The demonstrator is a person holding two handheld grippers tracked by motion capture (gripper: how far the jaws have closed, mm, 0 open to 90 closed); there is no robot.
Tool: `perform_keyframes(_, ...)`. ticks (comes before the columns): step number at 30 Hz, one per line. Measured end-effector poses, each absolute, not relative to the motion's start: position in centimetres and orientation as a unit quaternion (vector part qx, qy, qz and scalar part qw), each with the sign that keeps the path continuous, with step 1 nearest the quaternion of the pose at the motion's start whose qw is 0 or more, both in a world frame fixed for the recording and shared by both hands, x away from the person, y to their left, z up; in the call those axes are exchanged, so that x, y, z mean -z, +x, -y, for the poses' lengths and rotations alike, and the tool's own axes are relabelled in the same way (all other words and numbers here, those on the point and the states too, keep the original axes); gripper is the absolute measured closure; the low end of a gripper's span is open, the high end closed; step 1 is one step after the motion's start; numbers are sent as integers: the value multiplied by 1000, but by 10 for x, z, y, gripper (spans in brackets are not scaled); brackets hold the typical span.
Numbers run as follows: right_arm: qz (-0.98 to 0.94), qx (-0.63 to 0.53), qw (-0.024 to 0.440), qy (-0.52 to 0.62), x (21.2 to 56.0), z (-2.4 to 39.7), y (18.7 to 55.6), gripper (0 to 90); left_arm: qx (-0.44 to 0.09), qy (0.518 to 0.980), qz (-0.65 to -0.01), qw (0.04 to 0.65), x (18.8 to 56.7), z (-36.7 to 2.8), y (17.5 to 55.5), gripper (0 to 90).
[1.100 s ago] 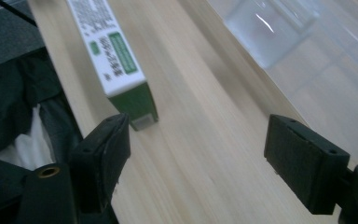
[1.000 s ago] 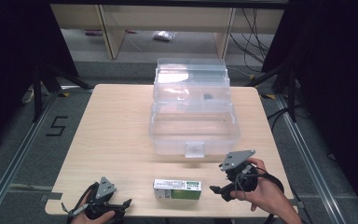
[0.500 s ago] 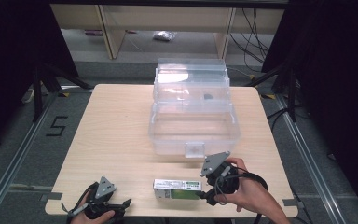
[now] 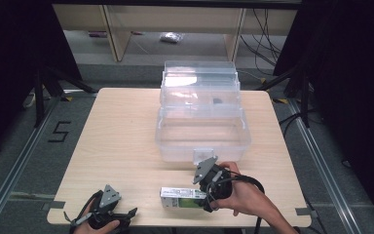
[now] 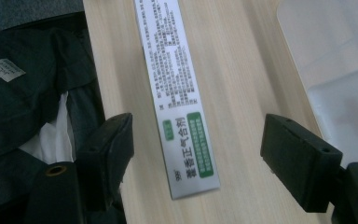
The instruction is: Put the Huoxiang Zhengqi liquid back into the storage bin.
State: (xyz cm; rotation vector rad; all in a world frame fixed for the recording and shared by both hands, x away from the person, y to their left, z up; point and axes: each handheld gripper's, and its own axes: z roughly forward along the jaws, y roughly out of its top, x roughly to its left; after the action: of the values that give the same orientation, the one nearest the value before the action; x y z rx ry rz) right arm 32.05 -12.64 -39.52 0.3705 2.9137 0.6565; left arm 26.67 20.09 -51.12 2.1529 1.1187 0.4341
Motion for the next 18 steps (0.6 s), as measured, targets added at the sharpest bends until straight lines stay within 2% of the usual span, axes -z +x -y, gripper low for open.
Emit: perform_keyframes(18,-977,-182,50,101,409,98,329,296,-163,828,-423,331,510,-201,266,153)
